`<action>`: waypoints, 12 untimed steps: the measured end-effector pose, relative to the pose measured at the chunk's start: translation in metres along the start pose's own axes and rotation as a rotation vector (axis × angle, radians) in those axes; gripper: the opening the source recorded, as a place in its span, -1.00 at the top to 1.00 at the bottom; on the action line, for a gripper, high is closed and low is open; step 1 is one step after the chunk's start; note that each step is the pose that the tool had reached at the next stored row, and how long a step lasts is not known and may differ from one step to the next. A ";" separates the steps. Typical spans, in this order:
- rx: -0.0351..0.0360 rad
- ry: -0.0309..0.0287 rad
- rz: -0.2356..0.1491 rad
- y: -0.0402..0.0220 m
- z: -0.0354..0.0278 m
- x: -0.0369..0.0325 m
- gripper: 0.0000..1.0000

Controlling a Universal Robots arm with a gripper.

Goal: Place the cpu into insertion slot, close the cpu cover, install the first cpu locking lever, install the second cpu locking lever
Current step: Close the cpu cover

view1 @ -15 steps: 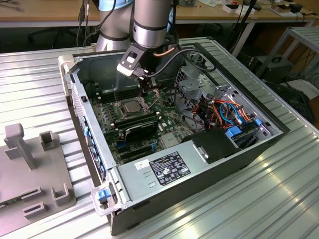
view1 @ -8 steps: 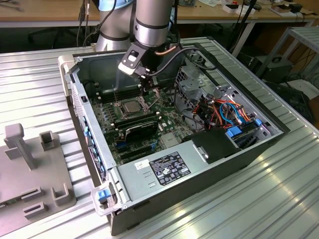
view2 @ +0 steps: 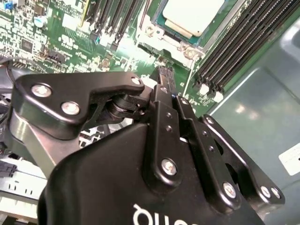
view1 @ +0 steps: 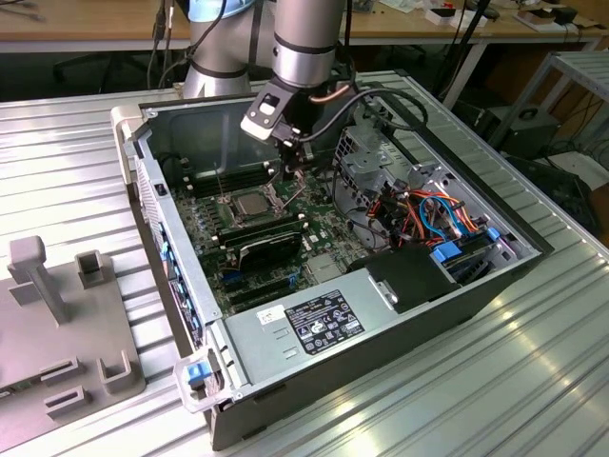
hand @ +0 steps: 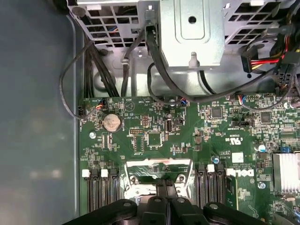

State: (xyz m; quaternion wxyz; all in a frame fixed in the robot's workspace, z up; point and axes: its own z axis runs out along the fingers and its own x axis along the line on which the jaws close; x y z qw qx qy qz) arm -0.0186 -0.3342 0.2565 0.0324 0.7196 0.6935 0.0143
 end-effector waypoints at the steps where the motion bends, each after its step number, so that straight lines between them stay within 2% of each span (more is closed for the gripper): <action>1: 0.0000 0.0000 0.000 0.0004 -0.0046 -0.0001 0.79; 4: 0.0000 0.0001 0.000 0.0041 -0.0065 0.0000 0.79; 12: 0.0000 0.0000 0.000 0.0269 -0.0064 0.0008 0.79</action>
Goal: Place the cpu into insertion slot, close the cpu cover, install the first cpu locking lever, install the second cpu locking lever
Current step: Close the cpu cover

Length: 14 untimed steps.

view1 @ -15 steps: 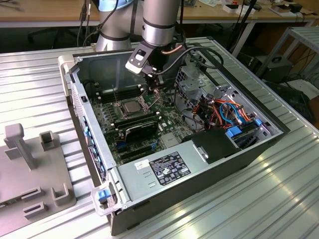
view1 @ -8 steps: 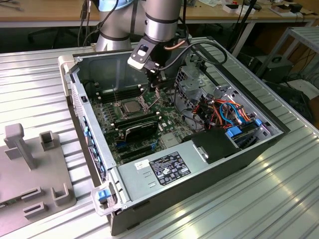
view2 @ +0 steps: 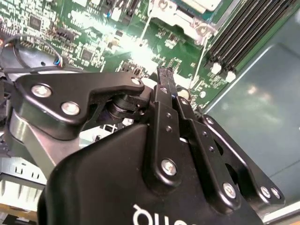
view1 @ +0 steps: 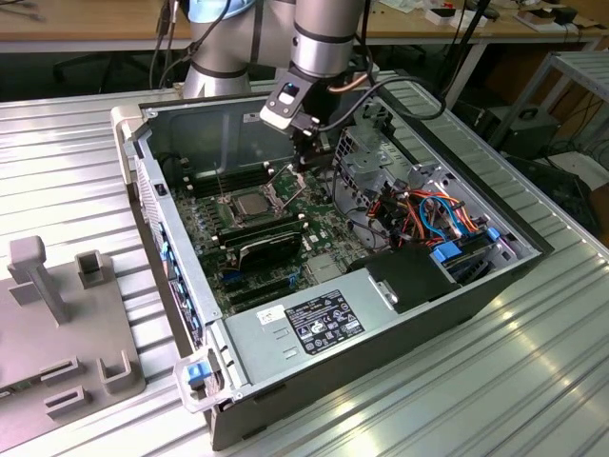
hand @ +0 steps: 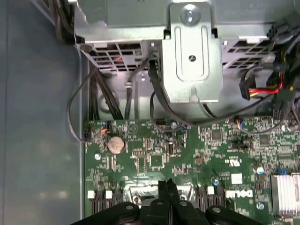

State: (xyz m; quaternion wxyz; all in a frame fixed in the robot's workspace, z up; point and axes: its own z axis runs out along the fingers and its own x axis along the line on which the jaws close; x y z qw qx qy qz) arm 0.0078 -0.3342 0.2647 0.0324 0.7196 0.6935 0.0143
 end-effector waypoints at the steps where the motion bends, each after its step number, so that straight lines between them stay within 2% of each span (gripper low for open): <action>1: 0.0000 -0.0001 0.000 0.0027 0.0001 0.0001 0.79; 4: -0.0001 0.0001 0.000 0.0121 0.0008 0.0005 0.79; 7: 0.0000 0.0000 0.000 0.0184 0.0014 0.0007 0.79; 14: 0.0018 0.0001 0.000 0.0186 0.0149 0.0021 0.79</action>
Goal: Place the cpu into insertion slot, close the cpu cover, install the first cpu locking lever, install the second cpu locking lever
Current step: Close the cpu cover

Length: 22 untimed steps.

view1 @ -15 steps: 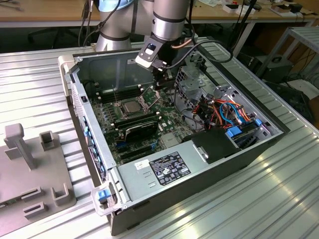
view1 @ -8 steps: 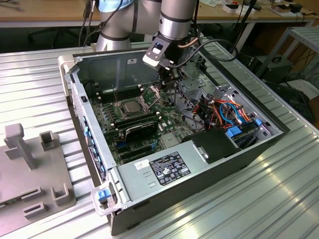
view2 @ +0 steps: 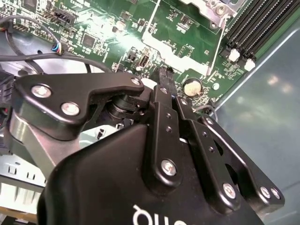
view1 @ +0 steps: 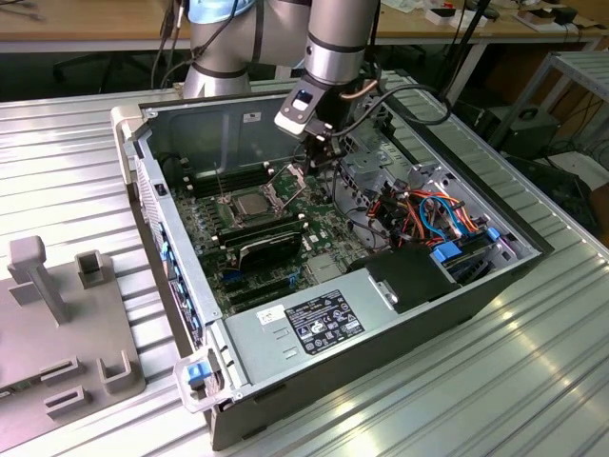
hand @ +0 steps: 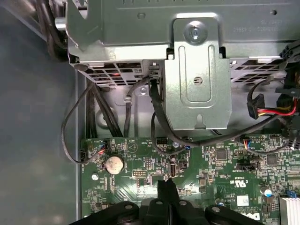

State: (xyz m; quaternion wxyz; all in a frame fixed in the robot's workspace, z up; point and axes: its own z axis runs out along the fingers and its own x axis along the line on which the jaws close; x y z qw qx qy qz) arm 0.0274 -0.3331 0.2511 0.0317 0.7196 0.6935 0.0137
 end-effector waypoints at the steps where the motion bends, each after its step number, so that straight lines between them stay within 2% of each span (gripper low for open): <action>1: 0.0000 0.0001 0.000 -0.0002 0.0009 0.0002 0.79; 15: 0.0009 0.0003 0.000 -0.0161 0.0010 0.0024 0.79; 22: 0.0009 0.0003 0.000 -0.0186 0.0009 0.0024 0.79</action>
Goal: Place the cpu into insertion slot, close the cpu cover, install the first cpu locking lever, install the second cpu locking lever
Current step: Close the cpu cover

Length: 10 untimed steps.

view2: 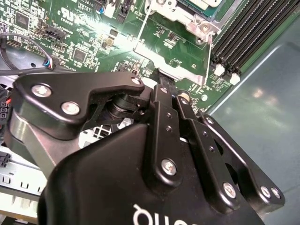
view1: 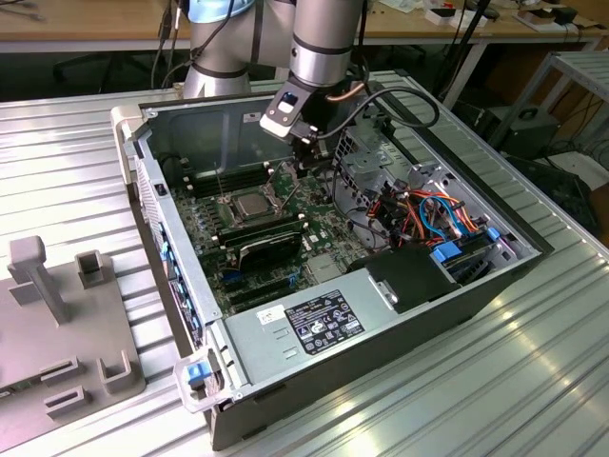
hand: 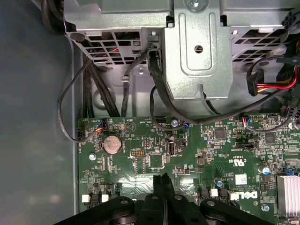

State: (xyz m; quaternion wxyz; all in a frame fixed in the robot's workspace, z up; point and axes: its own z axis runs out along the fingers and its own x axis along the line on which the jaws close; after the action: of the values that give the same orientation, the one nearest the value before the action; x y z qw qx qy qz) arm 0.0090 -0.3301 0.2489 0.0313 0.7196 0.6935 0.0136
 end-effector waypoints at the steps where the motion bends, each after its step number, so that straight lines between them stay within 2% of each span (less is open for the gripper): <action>1: 0.0000 -0.0001 0.000 -0.0002 0.0000 0.0000 0.79; 10: 0.0000 -0.0001 0.000 -0.0022 -0.0002 -0.0001 0.79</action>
State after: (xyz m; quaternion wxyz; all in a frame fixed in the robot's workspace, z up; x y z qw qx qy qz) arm 0.0068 -0.3301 0.2489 0.0313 0.7196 0.6935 0.0135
